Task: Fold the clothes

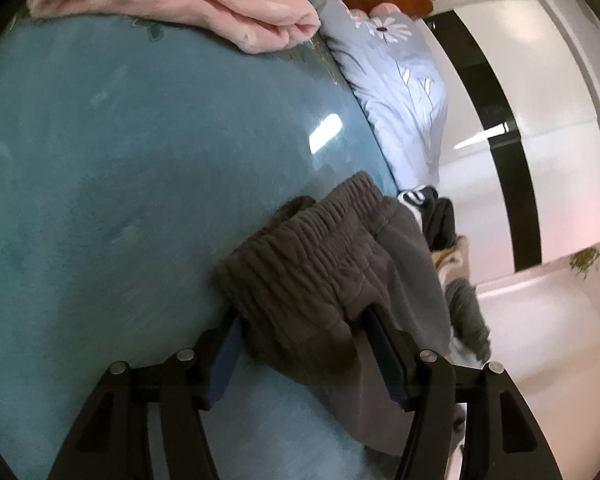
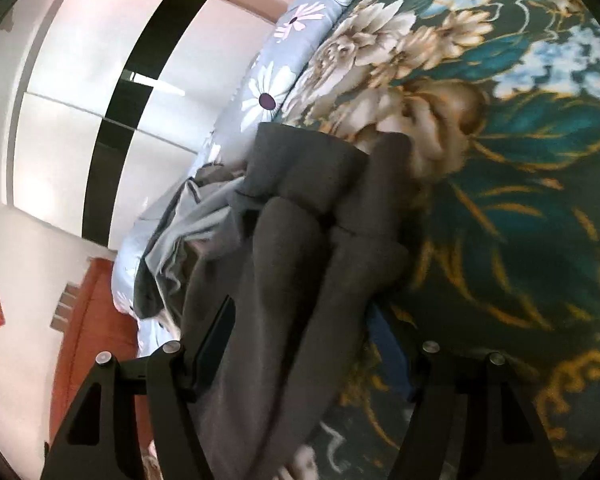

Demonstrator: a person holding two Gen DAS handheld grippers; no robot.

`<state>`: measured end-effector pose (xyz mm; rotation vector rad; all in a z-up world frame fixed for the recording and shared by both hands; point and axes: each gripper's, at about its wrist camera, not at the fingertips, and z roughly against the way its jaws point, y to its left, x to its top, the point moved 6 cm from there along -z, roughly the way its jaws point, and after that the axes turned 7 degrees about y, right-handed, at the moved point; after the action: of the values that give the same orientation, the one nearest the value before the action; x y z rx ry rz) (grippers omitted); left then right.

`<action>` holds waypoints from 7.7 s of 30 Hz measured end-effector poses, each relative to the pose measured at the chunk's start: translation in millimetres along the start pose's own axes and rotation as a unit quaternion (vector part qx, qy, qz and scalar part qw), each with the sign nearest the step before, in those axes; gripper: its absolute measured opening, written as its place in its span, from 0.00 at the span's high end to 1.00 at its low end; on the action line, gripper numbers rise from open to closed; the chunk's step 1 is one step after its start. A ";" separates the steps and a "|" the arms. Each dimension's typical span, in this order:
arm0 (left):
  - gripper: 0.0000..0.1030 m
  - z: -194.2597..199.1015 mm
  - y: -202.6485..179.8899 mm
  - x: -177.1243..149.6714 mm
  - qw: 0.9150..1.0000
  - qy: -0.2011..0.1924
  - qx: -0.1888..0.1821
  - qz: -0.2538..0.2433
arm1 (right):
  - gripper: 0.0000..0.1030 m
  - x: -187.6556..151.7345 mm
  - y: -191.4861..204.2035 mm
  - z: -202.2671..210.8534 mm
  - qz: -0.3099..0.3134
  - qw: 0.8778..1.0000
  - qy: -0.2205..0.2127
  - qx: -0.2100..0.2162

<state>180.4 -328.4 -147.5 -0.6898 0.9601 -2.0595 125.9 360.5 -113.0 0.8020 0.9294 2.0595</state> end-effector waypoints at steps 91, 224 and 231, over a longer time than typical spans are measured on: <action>0.49 -33.4 -117.5 -182.1 0.937 0.160 0.038 -0.307 | 0.50 -41.8 -31.6 51.9 0.002 1.000 0.014 -0.020; 0.36 -95.6 -142.7 -187.1 0.945 0.216 -0.020 -0.245 | 0.59 -212.8 128.7 -16.9 0.317 0.937 0.146 0.018; 0.80 -94.7 -141.8 -182.7 0.954 0.199 -0.021 -0.224 | 0.59 -206.7 122.3 -19.0 0.290 0.942 0.162 0.042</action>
<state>161.1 -81.2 -115.5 -0.5598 1.1513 -2.6568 179.7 129.0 -73.8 0.8698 1.0502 2.7443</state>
